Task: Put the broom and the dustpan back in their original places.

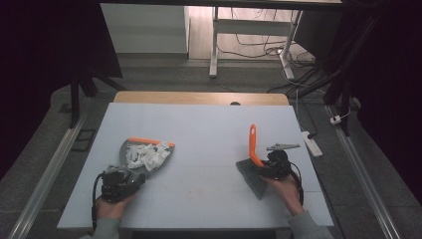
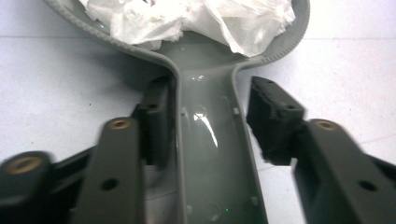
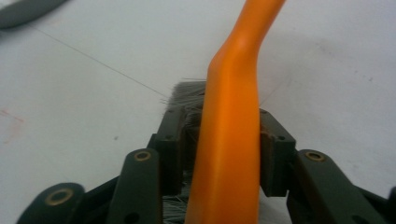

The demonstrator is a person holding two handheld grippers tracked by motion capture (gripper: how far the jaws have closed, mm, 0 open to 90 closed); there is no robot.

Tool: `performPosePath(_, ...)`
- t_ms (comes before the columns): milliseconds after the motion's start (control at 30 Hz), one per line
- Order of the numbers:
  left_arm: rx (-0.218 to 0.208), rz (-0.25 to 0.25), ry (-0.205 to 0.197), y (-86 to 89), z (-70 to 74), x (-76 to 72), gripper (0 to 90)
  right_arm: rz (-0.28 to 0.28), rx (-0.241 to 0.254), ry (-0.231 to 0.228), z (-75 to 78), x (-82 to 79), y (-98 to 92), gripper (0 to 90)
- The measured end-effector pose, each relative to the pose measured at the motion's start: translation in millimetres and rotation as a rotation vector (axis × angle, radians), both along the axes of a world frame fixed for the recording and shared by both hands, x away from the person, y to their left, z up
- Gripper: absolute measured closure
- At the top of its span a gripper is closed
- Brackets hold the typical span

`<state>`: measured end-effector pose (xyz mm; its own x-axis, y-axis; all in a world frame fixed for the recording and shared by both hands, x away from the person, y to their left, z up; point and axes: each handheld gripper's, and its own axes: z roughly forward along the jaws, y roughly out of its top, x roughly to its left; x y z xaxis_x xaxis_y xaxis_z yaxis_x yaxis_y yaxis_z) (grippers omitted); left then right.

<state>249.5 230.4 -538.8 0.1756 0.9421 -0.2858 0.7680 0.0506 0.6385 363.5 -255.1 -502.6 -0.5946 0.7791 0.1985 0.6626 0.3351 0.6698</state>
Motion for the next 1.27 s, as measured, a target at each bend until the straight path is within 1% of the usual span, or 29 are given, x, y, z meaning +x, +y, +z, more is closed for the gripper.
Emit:
performPosePath(33, 0.003, 0.0, -0.004, 0.6, 1.1, -0.9, 39.5, -0.003, -0.006, -0.002, -0.7, 0.9, -0.3, 55.2)
performPosePath(100, 0.011, 0.003, -0.02, 2.5, 4.2, -3.0, 33.2, -0.025, -0.042, -0.01, -1.6, 2.1, 0.0, 50.4)
performPosePath(133, 0.014, 0.005, -0.024, 3.5, 5.5, -3.9, 29.7, -0.03, -0.058, -0.005, -2.5, 3.1, -0.4, 49.4)
performPosePath(200, 0.025, 0.01, -0.033, 5.8, 7.9, -5.7, 25.3, -0.035, -0.051, 0.002, -4.9, 5.7, -2.3, 47.7)
performPosePath(233, 0.027, 0.008, -0.038, 6.7, 9.0, -6.5, 23.6, -0.042, -0.062, 0.006, -5.3, 6.2, -2.5, 46.6)
performPosePath(333, 0.045, -0.016, -0.049, 10.1, 12.8, -8.5, 21.6, -0.06, -0.1, -0.007, -7.8, 7.1, -2.9, 46.3)
performPosePath(367, 0.05, -0.023, -0.056, 10.9, 14.2, -8.9, 21.3, -0.063, -0.089, -0.008, -6.9, 7.6, -4.1, 47.6)
performPosePath(400, 0.049, -0.032, -0.061, 11.6, 15.5, -9.4, 21.2, -0.064, -0.091, -0.015, -5.9, 7.4, -4.6, 47.6)
performPosePath(433, 0.056, -0.042, -0.064, 11.9, 16.7, -9.8, 21.2, -0.07, -0.081, -0.021, -5.2, 6.8, -4.8, 47.6)
performPosePath(467, 0.056, -0.042, -0.064, 11.9, 16.7, -9.8, 21.2, -0.072, -0.082, -0.02, -4.3, 6.2, -5.0, 47.6)
performPosePath(533, 0.076, -0.071, -0.077, 11.5, 20.4, -10.5, 21.2, -0.067, -0.082, -0.034, -2.7, 5.1, -5.3, 47.4)
performPosePath(600, 0.092, -0.097, -0.093, 11.1, 24.1, -10.7, 21.2, -0.064, -0.072, -0.066, 0.7, 2.3, -4.8, 47.2)
performPosePath(633, 0.092, -0.097, -0.093, 11.1, 24.1, -10.7, 21.4, -0.06, -0.066, -0.083, 3.4, 0.3, -4.7, 47.2)
performPosePath(667, 0.102, -0.119, -0.113, 10.6, 28.0, -10.3, 21.6, -0.05, -0.063, -0.104, 7.0, -3.1, -4.6, 47.3)
performPosePath(700, 0.102, -0.143, -0.123, 10.2, 29.7, -9.6, 22.1, -0.041, -0.06, -0.117, 8.9, -5.3, -4.6, 48.1)
performPosePath(767, 0.11, -0.176, -0.122, 9.0, 31.9, -6.7, 23.3, -0.006, -0.05, -0.137, 13.4, -11.9, -4.3, 49.4)
performPosePath(867, 0.084, -0.236, -0.124, 8.3, 33.0, -1.5, 24.0, 0.048, -0.036, -0.155, 16.2, -20.9, -4.7, 49.8)
performPosePath(900, 0.083, -0.252, -0.126, 7.9, 33.2, 0.0, 24.2, 0.063, -0.033, -0.161, 16.5, -23.4, -5.3, 49.9)
performPosePath(1000, 0.07, -0.301, -0.13, 7.7, 33.4, 2.5, 26.1, 0.091, -0.028, -0.178, 15.9, -28.6, -7.7, 50.3)
performPosePath(1133, 0.069, -0.329, -0.13, 7.3, 32.4, 2.6, 26.4, 0.121, -0.02, -0.205, 15.1, -32.1, -9.0, 50.4)
performPosePath(1200, 0.067, -0.334, -0.131, 7.2, 32.3, 2.7, 26.4, 0.147, -0.02, -0.229, 15.9, -35.4, -8.5, 50.5)
performPosePath(1267, 0.066, -0.335, -0.133, 7.2, 32.3, 2.6, 26.4, 0.159, -0.017, -0.242, 16.5, -38.3, -8.5, 50.5)
